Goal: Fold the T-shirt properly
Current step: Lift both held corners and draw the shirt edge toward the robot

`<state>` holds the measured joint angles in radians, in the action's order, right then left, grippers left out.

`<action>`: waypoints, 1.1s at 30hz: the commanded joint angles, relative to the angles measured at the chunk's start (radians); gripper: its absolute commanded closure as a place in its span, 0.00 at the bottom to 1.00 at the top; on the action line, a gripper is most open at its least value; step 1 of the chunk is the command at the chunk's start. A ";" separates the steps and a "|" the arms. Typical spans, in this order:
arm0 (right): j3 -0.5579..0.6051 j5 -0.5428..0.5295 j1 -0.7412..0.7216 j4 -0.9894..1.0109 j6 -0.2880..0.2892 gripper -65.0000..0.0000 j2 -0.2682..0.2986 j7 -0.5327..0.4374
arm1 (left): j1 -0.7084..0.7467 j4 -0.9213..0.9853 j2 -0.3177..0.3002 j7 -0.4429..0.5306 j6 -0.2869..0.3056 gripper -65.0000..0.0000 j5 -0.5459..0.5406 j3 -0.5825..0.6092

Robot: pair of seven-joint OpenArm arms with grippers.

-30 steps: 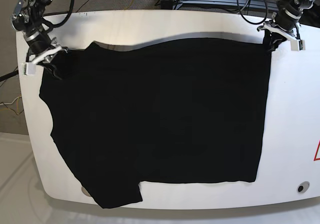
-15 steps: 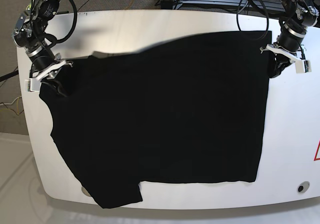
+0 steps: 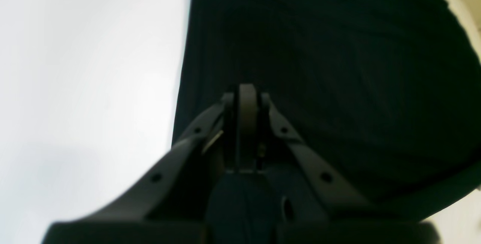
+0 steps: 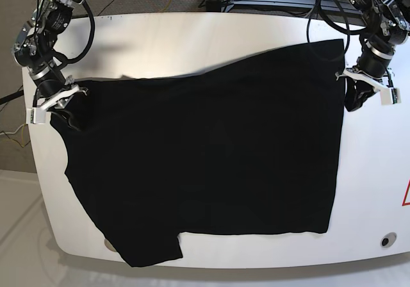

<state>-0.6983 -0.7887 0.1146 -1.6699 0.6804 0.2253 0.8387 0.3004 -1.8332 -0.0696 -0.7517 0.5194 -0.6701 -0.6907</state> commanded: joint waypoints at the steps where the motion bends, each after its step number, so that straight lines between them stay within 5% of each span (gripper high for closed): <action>1: -0.003 -0.021 -0.017 0.003 0.018 1.00 0.016 -0.032 | -0.045 0.030 -0.011 -0.014 0.051 1.00 -0.020 -0.032; 10: -0.004 -0.016 -0.016 0.014 0.018 1.00 0.017 -0.036 | -0.119 0.235 -0.014 -0.013 0.071 1.00 -0.052 -0.077; 14: -0.014 -0.017 -0.011 0.008 0.018 1.00 0.017 -0.039 | -0.135 0.321 -0.018 -0.014 0.078 0.83 -0.089 -0.116; 33: -0.017 -0.021 -0.017 0.005 0.018 1.00 0.015 -0.052 | -0.040 0.037 -0.013 0.046 0.053 0.72 0.076 -0.074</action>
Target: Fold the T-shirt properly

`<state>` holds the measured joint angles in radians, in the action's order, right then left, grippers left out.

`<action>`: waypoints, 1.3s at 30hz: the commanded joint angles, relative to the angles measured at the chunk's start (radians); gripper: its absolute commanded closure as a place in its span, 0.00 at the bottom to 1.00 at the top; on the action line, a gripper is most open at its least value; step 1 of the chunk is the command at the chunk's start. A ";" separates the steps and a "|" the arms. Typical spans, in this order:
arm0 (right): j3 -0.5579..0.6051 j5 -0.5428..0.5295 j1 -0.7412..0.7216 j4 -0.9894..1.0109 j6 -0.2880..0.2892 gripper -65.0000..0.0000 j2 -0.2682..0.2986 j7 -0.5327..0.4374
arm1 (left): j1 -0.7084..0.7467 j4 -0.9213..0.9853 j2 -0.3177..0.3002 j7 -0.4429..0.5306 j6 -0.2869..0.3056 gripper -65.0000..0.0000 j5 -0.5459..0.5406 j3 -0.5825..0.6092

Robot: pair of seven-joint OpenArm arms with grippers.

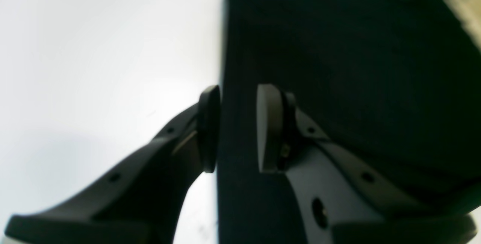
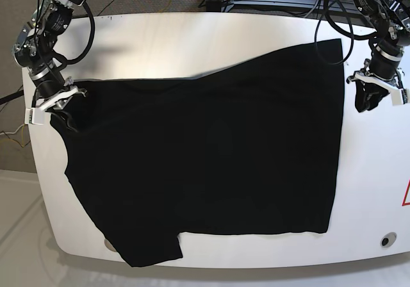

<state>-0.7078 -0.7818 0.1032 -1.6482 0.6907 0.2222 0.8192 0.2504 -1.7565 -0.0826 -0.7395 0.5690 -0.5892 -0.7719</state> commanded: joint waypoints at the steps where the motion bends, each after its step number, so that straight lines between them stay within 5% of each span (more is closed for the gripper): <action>1: -0.008 -0.030 -0.005 -0.016 0.007 1.00 0.018 -0.032 | 0.015 -0.051 0.003 0.041 0.001 0.70 0.006 0.012; 9: 0.032 -0.014 -0.021 -0.018 0.007 1.00 0.023 -0.038 | 0.022 -0.071 0.027 0.078 -0.018 0.67 0.073 0.085; 11: 0.056 -0.011 -0.031 -0.019 0.007 1.00 0.026 -0.040 | 0.005 -0.055 0.024 0.076 -0.016 0.72 0.071 0.086; 13: 0.091 0.003 -0.055 -0.003 0.004 1.00 0.036 -0.042 | -0.064 0.019 0.017 0.059 -0.007 1.00 0.044 0.064; 21: 0.090 0.041 -0.055 -0.002 0.001 1.00 0.031 -0.045 | -0.071 0.112 0.012 0.033 -0.015 1.00 -0.004 0.036; 29: 0.054 0.035 -0.037 0.001 -0.001 1.00 0.028 -0.048 | -0.044 0.121 0.011 -0.090 -0.018 0.70 -0.021 0.017; 33: 0.051 0.029 -0.036 0.008 -0.004 0.89 0.029 -0.054 | -0.045 0.103 0.011 -0.118 -0.014 0.55 -0.003 0.022; 39: 0.034 0.012 -0.039 0.005 0.007 0.69 0.028 -0.063 | -0.046 0.118 0.017 -0.131 0.002 0.46 0.011 0.038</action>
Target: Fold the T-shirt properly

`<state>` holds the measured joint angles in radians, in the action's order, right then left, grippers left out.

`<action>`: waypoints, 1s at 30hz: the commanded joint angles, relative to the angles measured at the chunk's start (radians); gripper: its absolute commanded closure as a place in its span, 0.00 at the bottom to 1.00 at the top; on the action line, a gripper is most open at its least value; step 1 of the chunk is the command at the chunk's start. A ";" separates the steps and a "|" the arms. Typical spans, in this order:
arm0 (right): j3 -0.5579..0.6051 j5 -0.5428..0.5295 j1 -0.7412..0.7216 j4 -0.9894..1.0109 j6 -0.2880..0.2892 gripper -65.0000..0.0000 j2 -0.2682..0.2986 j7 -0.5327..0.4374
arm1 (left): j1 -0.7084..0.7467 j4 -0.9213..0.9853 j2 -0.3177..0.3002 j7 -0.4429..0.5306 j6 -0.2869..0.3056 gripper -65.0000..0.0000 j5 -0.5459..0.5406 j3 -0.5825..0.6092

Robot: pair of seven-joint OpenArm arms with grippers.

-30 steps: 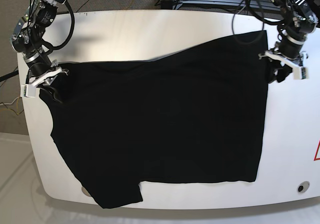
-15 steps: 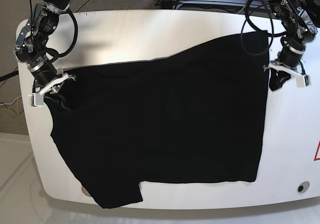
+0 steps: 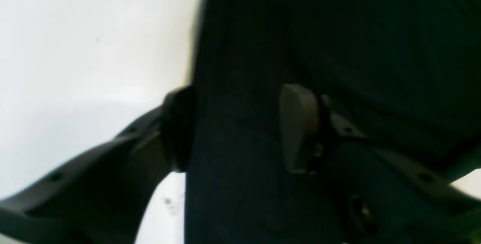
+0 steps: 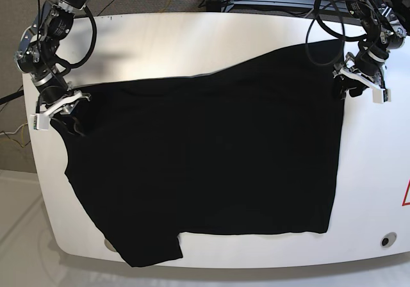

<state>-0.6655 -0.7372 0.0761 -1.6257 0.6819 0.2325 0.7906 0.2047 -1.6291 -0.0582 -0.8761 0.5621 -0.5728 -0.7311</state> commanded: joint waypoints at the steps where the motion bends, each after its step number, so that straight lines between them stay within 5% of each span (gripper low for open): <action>1: -0.008 -0.034 -0.011 -0.018 0.016 0.68 0.018 -0.034 | 0.000 -0.007 -0.007 0.007 0.009 0.47 -0.003 -0.003; 24: 0.001 0.001 0.006 -0.011 0.016 0.60 0.020 -0.039 | -0.018 0.154 0.004 0.045 0.023 0.55 0.028 0.083; 30: 0.035 -0.003 0.007 -0.007 0.016 0.59 0.033 -0.023 | 0.017 0.128 -0.006 0.049 0.011 0.49 0.032 0.068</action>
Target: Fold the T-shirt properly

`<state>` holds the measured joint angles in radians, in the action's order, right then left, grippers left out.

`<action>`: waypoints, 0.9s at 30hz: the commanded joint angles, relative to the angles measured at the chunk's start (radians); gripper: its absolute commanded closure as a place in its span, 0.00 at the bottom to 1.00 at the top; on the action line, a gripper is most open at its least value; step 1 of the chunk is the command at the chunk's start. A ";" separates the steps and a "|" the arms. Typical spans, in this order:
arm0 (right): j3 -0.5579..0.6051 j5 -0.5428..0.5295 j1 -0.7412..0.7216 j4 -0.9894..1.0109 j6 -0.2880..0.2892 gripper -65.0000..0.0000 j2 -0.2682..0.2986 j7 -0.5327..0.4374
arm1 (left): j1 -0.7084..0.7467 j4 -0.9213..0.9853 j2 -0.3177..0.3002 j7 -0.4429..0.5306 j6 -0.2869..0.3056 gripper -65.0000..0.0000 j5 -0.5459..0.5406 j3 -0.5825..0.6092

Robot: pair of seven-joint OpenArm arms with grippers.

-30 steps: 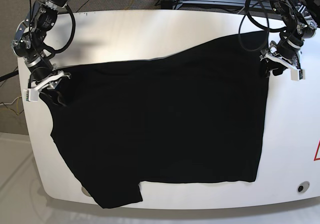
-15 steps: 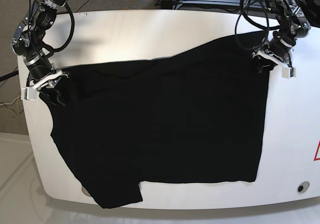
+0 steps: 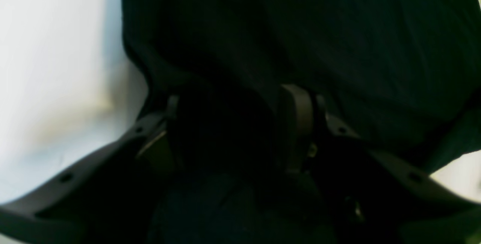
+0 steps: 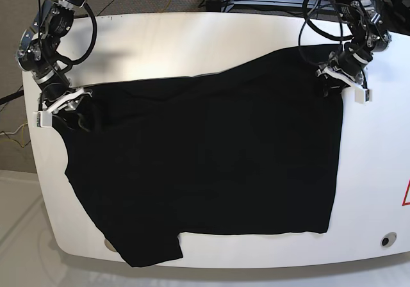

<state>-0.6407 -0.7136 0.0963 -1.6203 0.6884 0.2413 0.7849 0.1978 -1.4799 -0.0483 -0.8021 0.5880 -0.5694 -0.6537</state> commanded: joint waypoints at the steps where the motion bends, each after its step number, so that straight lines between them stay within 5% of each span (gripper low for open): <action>1: 0.019 -0.023 -0.014 -0.005 0.010 0.58 0.033 -0.016 | 0.041 -0.039 -0.026 -0.021 -0.020 0.45 0.026 -0.015; 6: 0.033 -0.015 -0.016 0.016 0.010 0.56 0.046 -0.014 | 0.084 -0.098 -0.044 -0.011 -0.031 0.37 0.022 -0.023; 16: -0.012 0.051 -0.015 0.073 0.010 0.57 0.048 -0.072 | 0.092 -0.152 -0.074 -0.019 -0.008 0.46 0.015 -0.012; 27: -0.062 0.048 -0.007 0.057 0.010 0.46 0.047 -0.060 | 0.089 -0.140 -0.059 -0.019 -0.017 0.43 0.054 -0.009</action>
<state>-0.6910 -0.6353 0.1005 -1.5379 0.6918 0.2665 0.7403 0.2928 -1.6085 -0.1005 -0.8375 0.5716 -0.5060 -0.6632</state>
